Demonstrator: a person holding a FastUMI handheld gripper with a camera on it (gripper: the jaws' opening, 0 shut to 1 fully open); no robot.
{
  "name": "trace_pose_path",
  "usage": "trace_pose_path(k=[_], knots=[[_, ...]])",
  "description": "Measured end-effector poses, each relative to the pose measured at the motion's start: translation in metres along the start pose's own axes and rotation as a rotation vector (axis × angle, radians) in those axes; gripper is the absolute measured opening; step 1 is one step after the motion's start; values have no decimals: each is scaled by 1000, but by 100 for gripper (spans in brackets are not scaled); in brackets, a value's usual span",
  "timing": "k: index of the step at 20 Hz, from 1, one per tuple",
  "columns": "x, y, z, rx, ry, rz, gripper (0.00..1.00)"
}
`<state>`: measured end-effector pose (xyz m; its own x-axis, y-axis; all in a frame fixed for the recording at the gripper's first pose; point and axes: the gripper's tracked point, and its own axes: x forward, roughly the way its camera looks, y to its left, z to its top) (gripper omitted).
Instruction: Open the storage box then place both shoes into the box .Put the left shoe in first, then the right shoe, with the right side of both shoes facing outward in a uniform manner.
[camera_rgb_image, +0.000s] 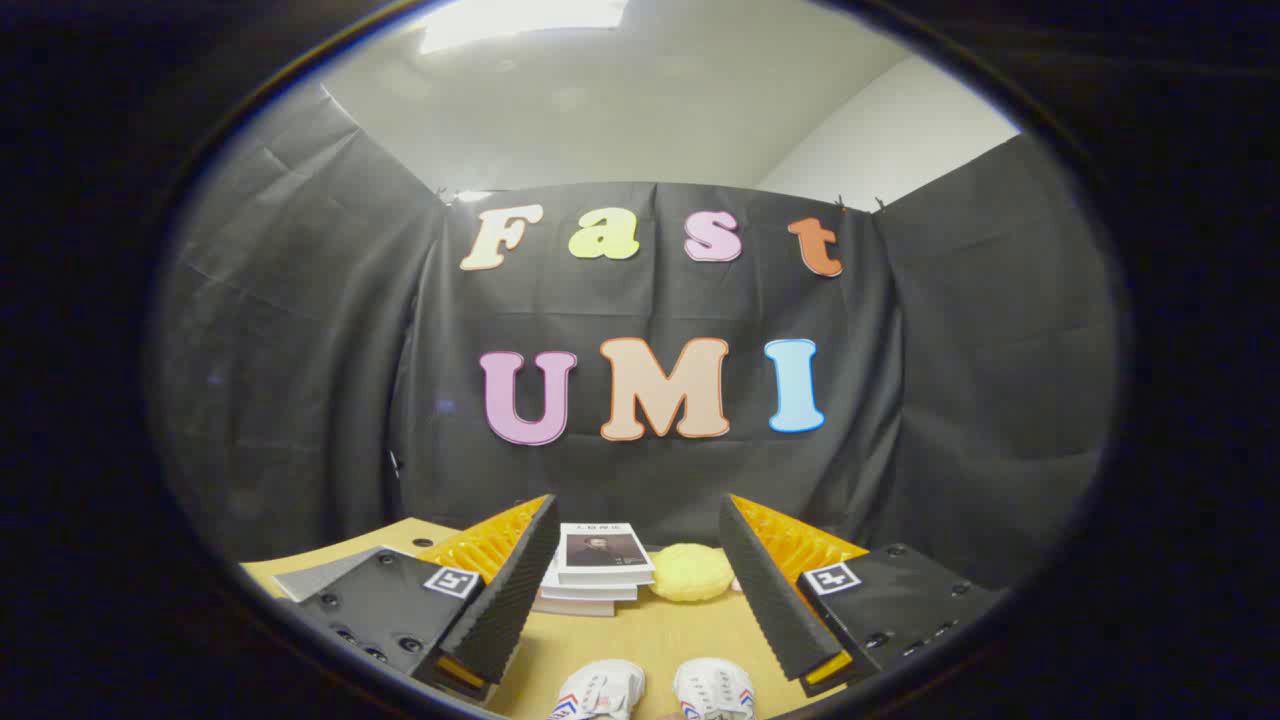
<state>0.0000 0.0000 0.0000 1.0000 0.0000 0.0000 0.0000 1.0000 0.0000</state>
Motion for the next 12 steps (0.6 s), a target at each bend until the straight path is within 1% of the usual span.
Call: trace_pose_path(k=[12], knots=[[4,3,1,-17,-10,36,100]])
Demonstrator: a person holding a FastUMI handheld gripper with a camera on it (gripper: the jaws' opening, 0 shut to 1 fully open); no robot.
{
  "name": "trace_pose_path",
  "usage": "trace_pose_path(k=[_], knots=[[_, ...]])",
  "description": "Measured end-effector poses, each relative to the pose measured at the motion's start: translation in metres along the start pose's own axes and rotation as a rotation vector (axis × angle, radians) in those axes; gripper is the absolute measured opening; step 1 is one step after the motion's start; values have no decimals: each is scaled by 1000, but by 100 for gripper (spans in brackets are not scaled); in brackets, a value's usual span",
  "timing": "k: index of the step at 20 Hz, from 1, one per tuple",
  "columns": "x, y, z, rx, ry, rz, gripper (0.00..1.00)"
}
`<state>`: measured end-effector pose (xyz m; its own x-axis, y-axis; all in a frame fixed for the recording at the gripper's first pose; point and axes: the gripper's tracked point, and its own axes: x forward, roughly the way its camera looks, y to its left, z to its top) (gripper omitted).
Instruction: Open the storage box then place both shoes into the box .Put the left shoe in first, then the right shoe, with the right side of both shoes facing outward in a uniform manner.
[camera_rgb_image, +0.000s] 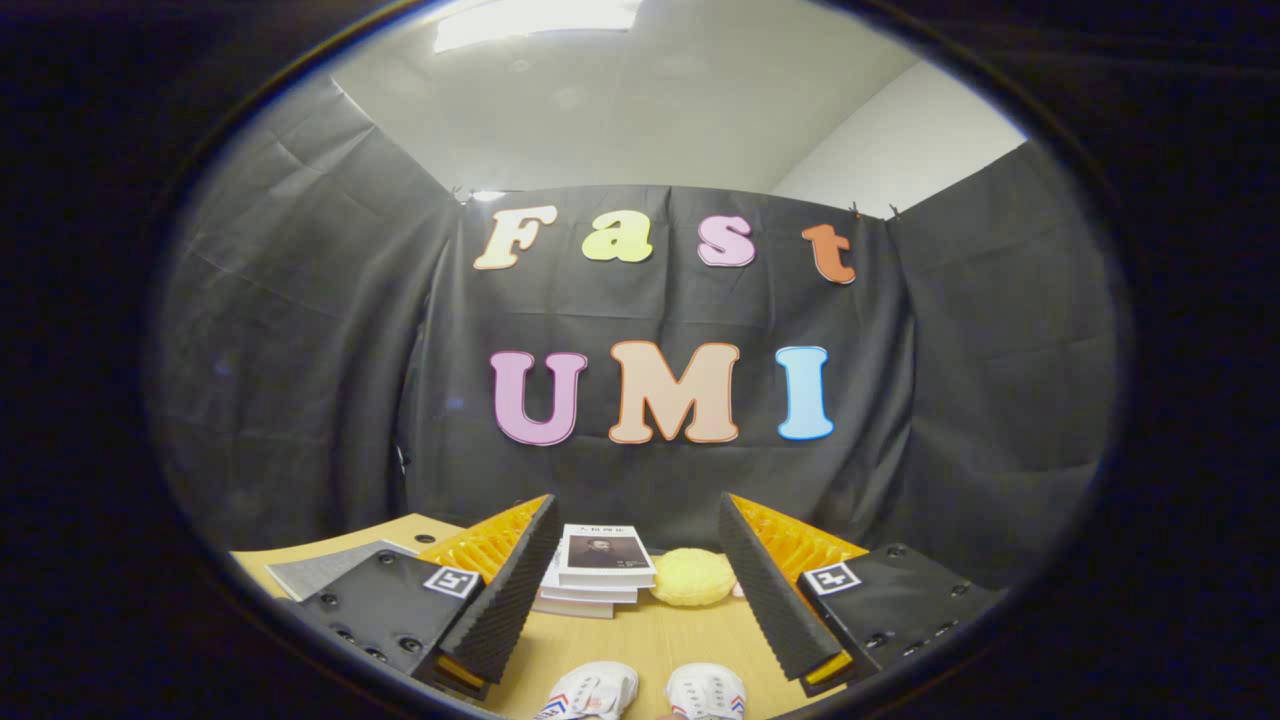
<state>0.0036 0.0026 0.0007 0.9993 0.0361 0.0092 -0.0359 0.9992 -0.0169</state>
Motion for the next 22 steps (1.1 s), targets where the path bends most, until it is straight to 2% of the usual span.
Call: trace_pose_path(k=[9,17,22], knots=[[4,0,-8,26,19,7,100],[-8,46,-50,200,193,195,100],[-18,73,-89,299,356,294,100]])
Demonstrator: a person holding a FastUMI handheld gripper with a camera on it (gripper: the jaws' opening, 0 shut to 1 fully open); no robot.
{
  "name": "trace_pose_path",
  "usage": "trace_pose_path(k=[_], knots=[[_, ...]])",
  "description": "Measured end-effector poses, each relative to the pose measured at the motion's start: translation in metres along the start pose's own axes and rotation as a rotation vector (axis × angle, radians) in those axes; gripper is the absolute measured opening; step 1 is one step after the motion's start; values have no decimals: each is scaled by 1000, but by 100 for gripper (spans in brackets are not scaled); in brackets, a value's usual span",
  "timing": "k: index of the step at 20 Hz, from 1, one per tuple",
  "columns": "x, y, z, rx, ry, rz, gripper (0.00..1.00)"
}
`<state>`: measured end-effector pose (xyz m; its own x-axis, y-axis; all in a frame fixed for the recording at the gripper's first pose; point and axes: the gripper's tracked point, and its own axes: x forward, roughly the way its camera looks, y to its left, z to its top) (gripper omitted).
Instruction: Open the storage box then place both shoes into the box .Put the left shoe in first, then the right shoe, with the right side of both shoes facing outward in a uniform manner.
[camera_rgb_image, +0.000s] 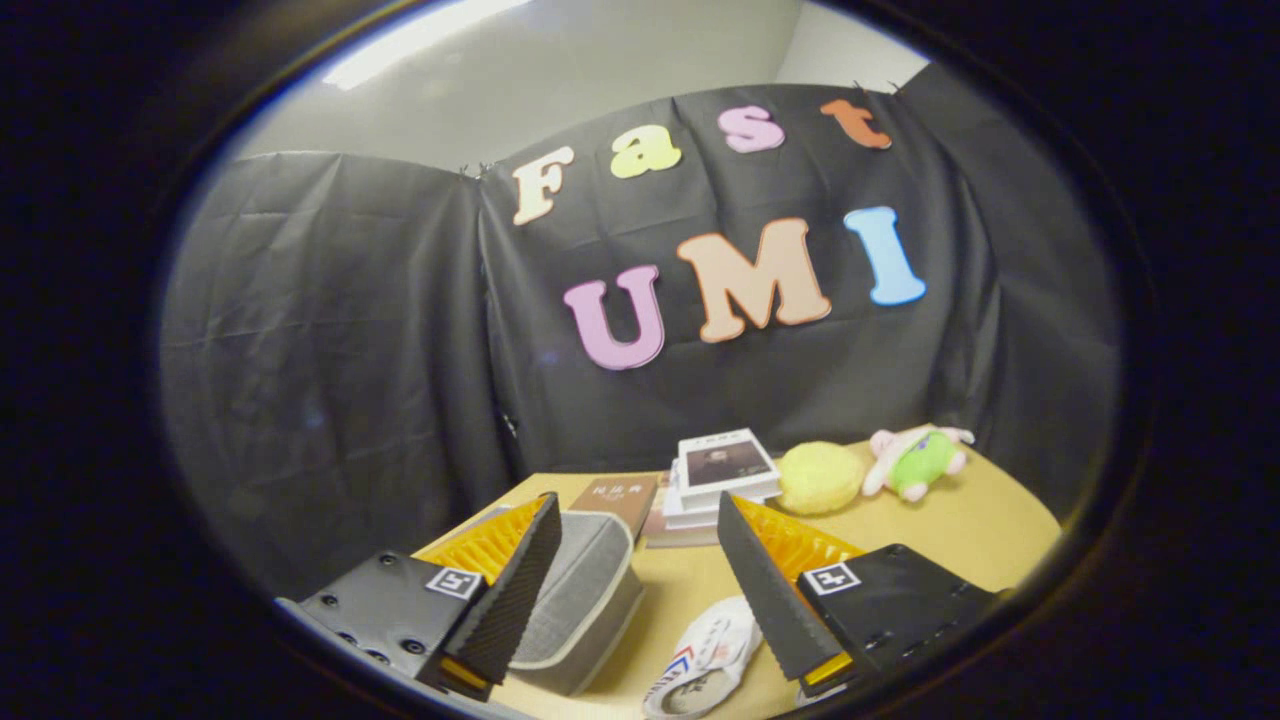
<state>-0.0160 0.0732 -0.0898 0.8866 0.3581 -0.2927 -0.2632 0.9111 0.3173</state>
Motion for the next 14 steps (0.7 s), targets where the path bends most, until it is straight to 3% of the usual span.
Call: trace_pose_path(k=[14], knots=[[10,23,-132,589,463,193,99]])
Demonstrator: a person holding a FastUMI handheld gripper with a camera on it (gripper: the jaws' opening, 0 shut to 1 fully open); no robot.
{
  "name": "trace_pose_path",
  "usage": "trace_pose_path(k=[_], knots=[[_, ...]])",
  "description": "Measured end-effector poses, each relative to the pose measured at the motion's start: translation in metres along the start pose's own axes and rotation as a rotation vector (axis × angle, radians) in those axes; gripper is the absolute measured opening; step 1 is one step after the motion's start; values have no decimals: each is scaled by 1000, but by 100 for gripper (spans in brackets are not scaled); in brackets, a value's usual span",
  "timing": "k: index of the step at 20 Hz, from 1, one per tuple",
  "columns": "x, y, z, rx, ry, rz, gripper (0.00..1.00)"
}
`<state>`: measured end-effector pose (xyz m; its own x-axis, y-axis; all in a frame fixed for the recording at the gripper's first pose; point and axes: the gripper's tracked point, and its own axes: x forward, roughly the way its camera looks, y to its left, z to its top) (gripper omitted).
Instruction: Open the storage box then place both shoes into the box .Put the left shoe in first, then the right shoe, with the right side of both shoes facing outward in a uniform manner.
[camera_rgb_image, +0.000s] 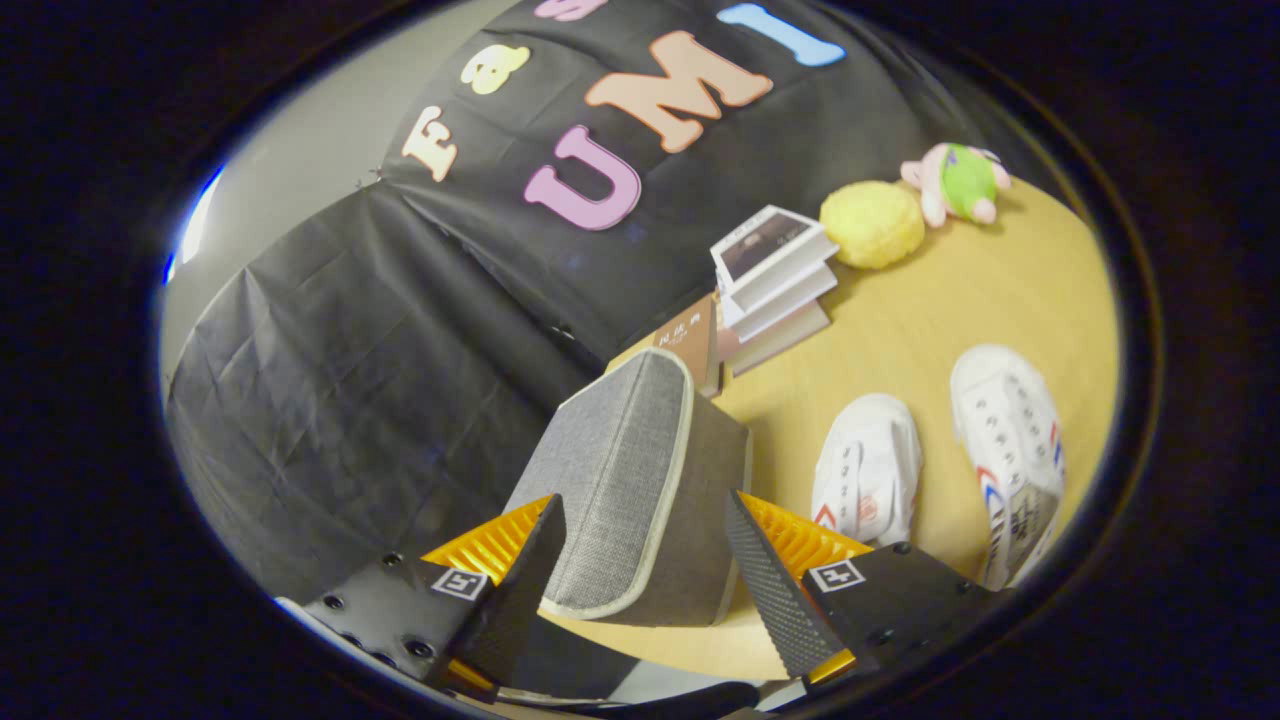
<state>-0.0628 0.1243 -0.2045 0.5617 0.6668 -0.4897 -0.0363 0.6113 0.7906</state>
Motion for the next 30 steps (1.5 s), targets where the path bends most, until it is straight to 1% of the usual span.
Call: trace_pose_path(k=[4,6,9,12,16,18,19,21,23,27,30], knots=[[17,5,-21,190,108,89,98],[22,8,-36,265,158,118,91],[29,5,-48,322,205,138,81],[31,9,-49,393,218,177,71],[31,8,-44,398,213,182,58],[27,5,-47,386,217,181,41],[17,3,-37,397,189,196,33],[20,9,-24,420,155,210,16],[18,12,-30,410,183,222,9],[7,38,-18,368,192,269,4],[1,60,-5,345,179,297,4]])
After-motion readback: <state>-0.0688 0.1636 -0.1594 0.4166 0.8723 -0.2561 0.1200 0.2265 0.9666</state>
